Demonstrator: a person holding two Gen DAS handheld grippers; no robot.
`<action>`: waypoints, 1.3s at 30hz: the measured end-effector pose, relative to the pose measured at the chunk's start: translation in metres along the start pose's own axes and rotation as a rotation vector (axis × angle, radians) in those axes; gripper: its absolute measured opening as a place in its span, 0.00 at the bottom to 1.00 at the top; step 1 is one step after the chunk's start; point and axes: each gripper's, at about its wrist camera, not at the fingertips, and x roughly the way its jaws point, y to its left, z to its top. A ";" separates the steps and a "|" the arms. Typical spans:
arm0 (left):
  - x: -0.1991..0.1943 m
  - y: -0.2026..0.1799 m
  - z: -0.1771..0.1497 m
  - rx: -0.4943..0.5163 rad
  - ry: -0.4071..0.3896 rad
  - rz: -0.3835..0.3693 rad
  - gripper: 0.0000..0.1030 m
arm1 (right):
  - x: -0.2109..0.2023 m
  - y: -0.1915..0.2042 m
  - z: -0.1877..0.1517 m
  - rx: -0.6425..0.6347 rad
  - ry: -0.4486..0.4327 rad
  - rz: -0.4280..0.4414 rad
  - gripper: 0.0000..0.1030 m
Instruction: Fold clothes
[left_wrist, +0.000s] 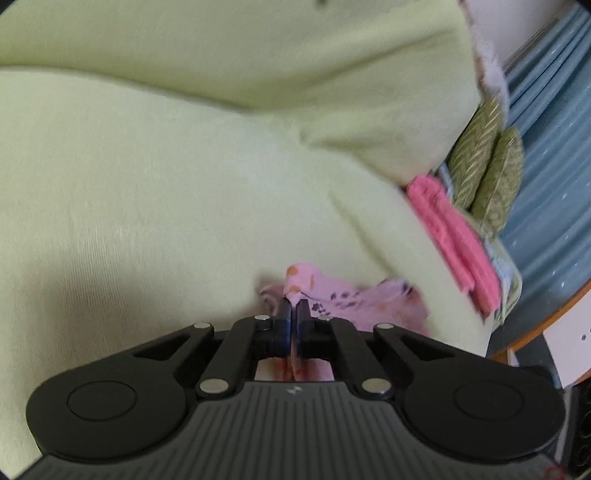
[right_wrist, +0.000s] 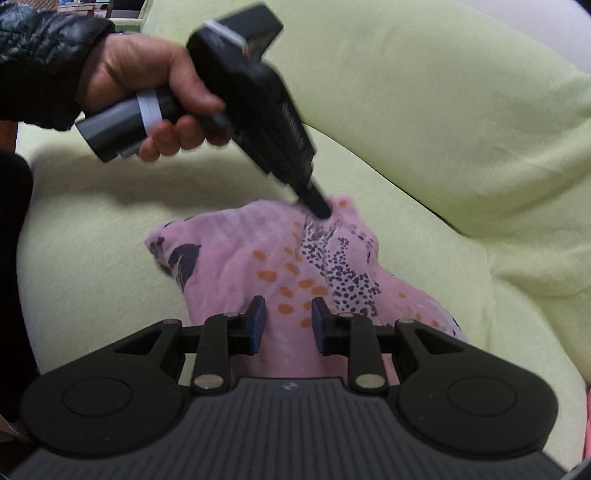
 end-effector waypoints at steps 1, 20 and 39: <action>0.000 0.002 -0.001 -0.010 -0.002 -0.005 0.00 | -0.001 -0.003 0.002 0.025 -0.017 0.005 0.22; -0.051 -0.030 -0.020 0.112 -0.092 0.129 0.04 | -0.006 -0.125 -0.042 0.493 -0.021 -0.134 0.23; -0.011 -0.069 -0.048 0.400 0.026 0.130 0.08 | 0.049 -0.190 -0.058 0.433 0.067 -0.064 0.05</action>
